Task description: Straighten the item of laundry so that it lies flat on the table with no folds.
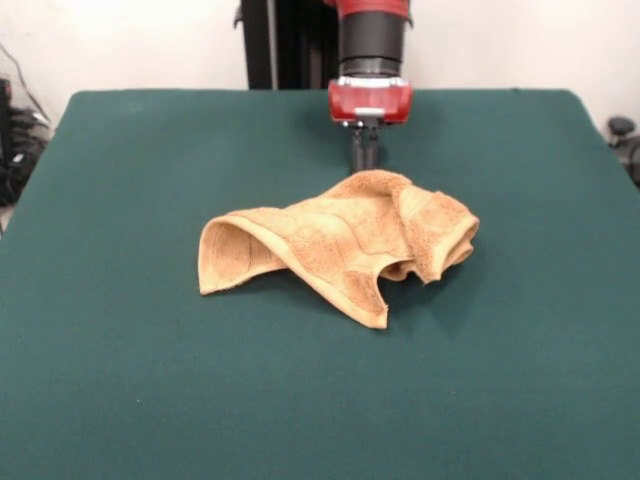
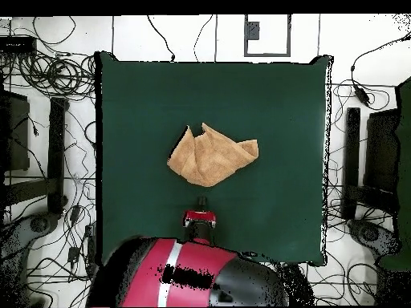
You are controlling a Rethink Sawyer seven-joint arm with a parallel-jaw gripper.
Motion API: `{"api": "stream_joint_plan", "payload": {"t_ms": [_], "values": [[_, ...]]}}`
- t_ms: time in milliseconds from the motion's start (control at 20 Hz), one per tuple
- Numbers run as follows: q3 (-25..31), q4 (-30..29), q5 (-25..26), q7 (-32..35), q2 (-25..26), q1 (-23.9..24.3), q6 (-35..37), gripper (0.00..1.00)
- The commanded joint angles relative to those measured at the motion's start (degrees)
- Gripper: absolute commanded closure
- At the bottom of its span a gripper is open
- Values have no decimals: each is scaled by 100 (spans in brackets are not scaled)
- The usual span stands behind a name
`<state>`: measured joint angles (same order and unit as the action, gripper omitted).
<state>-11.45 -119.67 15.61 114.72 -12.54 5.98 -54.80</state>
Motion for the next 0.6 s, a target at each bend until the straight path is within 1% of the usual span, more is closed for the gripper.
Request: {"api": "stream_joint_plan", "payload": {"t_ms": [50,100,200,300,350,400,450,500,550,600], "values": [[822,-726,-367,765,-492,359,3224,100],[870,-784,-491,816,-524,353,3340,100],[1067,-997,-934,1119,-576,349,3683,100],[1215,-1184,-1110,1365,-592,380,3741,100],[1334,-1356,-1356,1543,-669,404,3958,100],[1439,-1461,-1487,1628,-724,463,4142,100],[1505,-1568,-1683,1681,-817,437,4351,100],[1507,-1623,-1768,1689,-867,396,4391,100],[1520,-1707,-1998,1730,-966,307,4559,100],[1502,-1766,-2168,1787,-1018,197,4578,100]]}}
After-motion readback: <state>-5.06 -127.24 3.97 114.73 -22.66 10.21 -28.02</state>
